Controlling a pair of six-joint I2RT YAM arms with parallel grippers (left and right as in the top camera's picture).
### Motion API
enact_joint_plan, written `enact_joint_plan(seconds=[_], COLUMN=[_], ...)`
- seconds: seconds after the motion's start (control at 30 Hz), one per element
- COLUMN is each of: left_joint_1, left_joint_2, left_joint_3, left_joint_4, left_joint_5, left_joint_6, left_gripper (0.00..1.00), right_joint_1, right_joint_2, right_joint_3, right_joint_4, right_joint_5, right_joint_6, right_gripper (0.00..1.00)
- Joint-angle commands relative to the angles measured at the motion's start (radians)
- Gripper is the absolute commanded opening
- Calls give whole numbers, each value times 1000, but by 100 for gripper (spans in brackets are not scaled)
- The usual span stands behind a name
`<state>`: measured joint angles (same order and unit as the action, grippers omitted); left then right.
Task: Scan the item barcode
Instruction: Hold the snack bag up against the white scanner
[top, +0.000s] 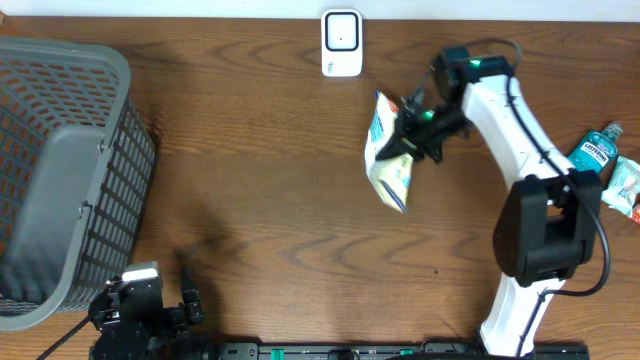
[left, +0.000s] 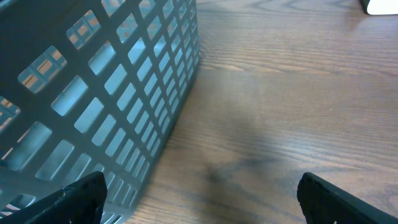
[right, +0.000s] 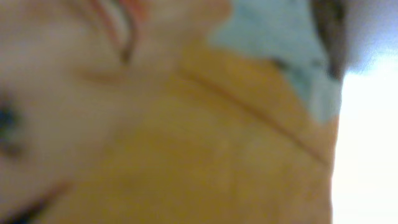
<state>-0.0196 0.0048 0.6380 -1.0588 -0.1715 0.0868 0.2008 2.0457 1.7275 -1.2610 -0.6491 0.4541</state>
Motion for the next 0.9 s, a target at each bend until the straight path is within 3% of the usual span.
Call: enact_joint_plan(seconds=[0.0, 0.13, 0.4, 0.67, 0.87], left_joint_1=[3, 3, 3, 3, 3], left_joint_2=[-1, -1, -1, -1, -1], left_joint_3=[4, 4, 4, 4, 4], left_joint_4=[0, 0, 0, 0, 0], left_joint_5=[-13, -13, -13, -13, -13], left_joint_6=[14, 14, 14, 14, 14], left_gripper=[98, 98, 98, 98, 98], right_joint_1=[78, 132, 174, 173, 171], right_joint_2=[-32, -29, 5, 129, 295], right_joint_3=[47, 43, 43, 56, 211], right_joint_4=[153, 429, 958, 1263, 1310], right_joint_5=[265, 356, 605, 725, 724], right_joint_6=[188, 188, 196, 172, 172], right_gripper=[1, 4, 1, 1, 1])
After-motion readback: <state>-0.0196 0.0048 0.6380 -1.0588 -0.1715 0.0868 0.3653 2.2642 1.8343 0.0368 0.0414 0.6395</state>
